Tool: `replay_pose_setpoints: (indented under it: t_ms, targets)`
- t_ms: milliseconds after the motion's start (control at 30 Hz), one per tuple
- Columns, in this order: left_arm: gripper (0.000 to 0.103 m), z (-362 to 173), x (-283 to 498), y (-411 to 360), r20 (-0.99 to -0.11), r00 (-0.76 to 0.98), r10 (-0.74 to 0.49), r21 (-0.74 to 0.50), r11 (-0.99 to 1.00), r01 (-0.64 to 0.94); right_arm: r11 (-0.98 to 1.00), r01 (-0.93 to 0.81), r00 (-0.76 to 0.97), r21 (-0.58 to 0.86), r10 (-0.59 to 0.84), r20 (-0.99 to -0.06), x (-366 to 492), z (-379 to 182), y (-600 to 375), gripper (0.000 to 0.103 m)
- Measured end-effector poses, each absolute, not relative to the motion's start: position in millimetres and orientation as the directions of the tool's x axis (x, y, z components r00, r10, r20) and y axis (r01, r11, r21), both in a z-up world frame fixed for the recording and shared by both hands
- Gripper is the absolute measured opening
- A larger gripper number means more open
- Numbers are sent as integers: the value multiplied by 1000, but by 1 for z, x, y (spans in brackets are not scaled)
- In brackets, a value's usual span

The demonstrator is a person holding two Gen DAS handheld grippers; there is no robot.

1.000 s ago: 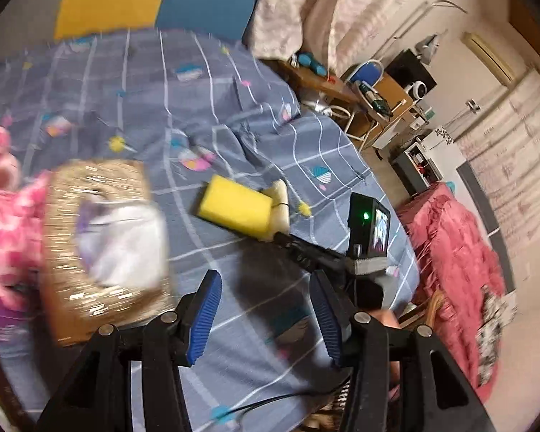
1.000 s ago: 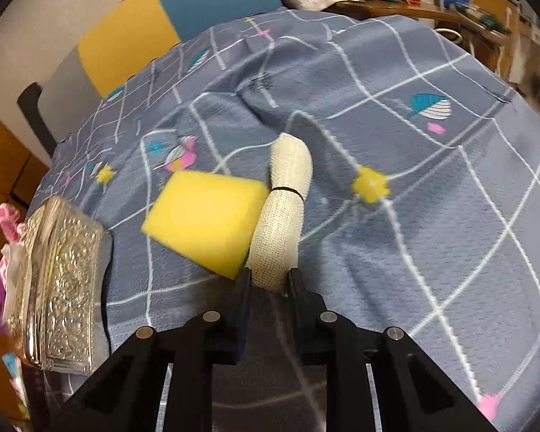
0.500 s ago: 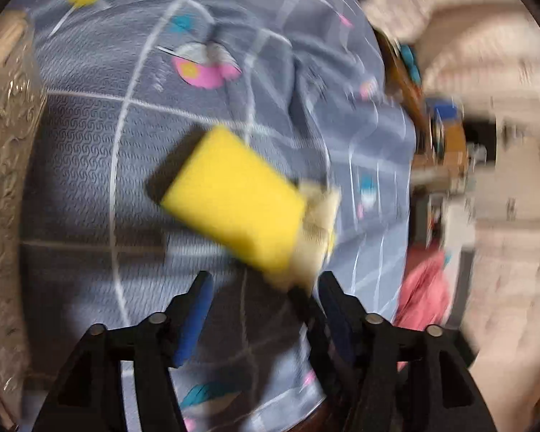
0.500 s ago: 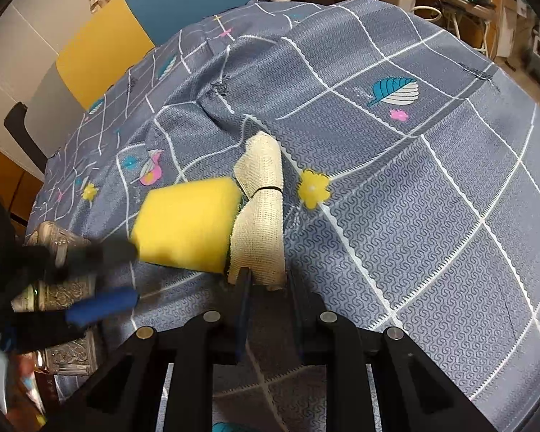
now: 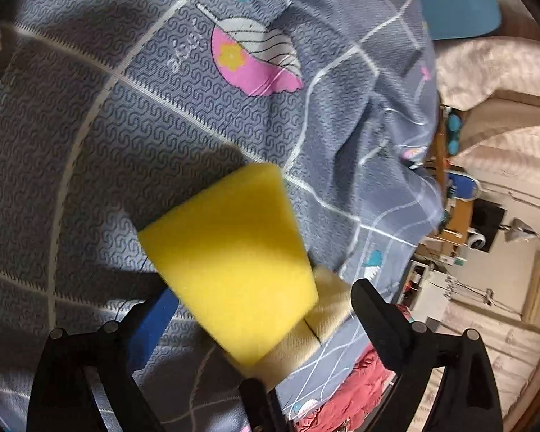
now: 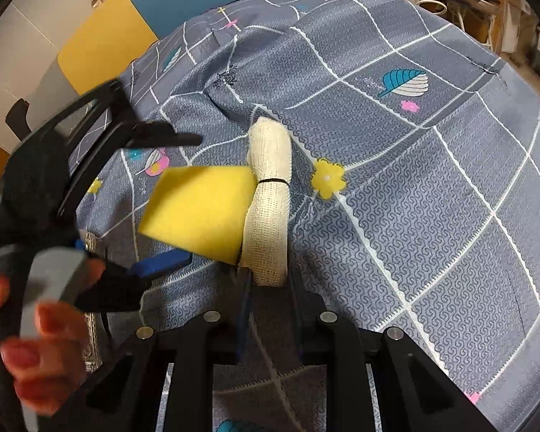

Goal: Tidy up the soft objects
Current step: 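Grasp the yellow sponge with the left tool while the right tool grasps the white bandage roll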

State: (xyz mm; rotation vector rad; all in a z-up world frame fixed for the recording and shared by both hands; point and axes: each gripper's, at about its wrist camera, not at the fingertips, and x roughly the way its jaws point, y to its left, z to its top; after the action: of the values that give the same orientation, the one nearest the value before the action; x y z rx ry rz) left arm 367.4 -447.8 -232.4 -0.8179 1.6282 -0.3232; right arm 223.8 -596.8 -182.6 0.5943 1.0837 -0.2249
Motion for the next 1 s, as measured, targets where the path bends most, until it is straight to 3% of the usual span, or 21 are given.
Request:
replay_pose_setpoints:
  t_ms: [167,333,433,467,567,667,767,833,867,933,967,1000]
  targets:
    - [99,-231,370,-468,-821,-118,-558,-506,808,-301,810,467,469,354,113,-876,223,-183,-600,20]
    - [86,-221,363,-493,-910,-143,-388,-371,919,-136,789,484,482,377,119,-868,218,-182,-613,20]
    - [73,-219,357,-483,-900,-124,-418,-401,905,-140,784,488,485,383,121,-866,215,-181,-617,19]
    - [62,-219,356,-479,-894,-127,-430,-414,900,-135,784,491,485,381,118,-867,213,-180,-619,19]
    - [52,-219,357,-456,-867,-136,-480,-462,875,-143,765,526,488,372,86,-868,208,-179,-628,17]
    - [50,-221,354,-434,-849,-143,-509,-492,860,-136,736,569,497,367,48,-866,202,-176,-639,10]
    - [50,-218,348,-428,-862,-145,-485,-475,874,-100,727,586,500,358,23,-866,195,-171,-648,9]
    - [50,-211,349,-426,-869,-151,-472,-464,882,-84,702,556,563,445,77,-823,195,-167,-653,9]
    - [50,-204,350,-428,-889,-135,-438,-437,898,-40,708,523,593,474,98,-800,197,-163,-650,11]
    - [51,-191,355,-435,-911,-118,-394,-401,916,33,750,482,581,452,112,-806,206,-161,-639,31]
    - [51,-191,356,-436,-907,-128,-402,-409,912,37,760,475,571,444,119,-813,210,-164,-634,49]
    - [51,-195,362,-443,-902,-143,-408,-416,909,29,755,478,564,449,128,-816,214,-169,-630,51]
